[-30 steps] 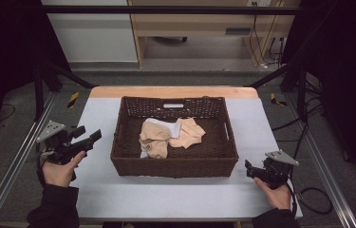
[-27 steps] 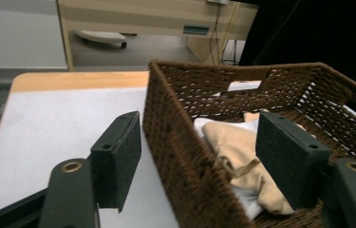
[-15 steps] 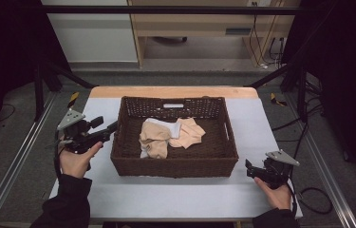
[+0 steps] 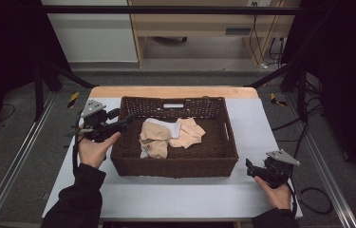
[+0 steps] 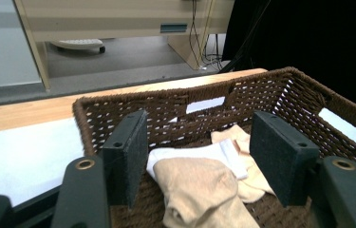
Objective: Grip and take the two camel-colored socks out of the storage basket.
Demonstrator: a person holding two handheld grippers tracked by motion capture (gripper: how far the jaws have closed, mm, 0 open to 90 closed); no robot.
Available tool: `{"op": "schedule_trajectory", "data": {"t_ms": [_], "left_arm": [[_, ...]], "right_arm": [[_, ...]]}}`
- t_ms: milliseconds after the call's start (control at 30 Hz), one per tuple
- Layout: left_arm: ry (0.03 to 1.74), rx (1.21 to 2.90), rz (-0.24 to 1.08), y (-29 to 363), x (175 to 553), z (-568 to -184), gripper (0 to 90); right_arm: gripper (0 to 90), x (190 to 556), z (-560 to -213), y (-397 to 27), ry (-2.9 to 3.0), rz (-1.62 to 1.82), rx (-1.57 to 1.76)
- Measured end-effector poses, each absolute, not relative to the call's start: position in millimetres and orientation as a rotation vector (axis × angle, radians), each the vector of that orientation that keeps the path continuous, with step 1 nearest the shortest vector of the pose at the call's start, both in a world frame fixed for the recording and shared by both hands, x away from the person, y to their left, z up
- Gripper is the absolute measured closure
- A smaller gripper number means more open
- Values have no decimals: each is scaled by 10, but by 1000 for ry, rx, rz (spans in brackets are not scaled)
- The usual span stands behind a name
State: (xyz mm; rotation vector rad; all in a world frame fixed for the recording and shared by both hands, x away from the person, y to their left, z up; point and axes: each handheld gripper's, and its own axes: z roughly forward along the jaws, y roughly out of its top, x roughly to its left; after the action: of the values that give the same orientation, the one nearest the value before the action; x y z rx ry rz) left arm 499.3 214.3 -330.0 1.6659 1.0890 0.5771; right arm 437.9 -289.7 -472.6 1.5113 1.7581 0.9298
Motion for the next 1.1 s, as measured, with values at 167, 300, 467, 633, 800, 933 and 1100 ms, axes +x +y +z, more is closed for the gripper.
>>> {"op": "schedule_trajectory", "data": {"t_ms": [167, 300, 467, 633, 800, 933, 1100], "left_arm": [[1080, 1692, 592, 2001, 5107, -3343, 394], [1088, 1712, 597, 1903, 5203, -3388, 399], [1110, 1763, 604, 1813, 5353, -3480, 415], [1124, 1787, 591, 1748, 5466, -3607, 421], [1156, 1836, 593, 1682, 5552, -3727, 425], [1175, 1875, 587, 1640, 5601, -3832, 426], [1187, 1911, 573, 1601, 5622, -3963, 413]], "right_arm": [[37, 4396, -4740, -2891, 1760, 920, 1518], [37, 4401, -4741, -2893, 1755, 922, 1516], [37, 4403, -4741, -2896, 1753, 921, 1519], [37, 4407, -4745, -2896, 1757, 917, 1516], [37, 4407, -4744, -2896, 1755, 918, 1516], [38, 4405, -4743, -2896, 1754, 913, 1516], [38, 4405, -4745, -2897, 1756, 910, 1516]]}}
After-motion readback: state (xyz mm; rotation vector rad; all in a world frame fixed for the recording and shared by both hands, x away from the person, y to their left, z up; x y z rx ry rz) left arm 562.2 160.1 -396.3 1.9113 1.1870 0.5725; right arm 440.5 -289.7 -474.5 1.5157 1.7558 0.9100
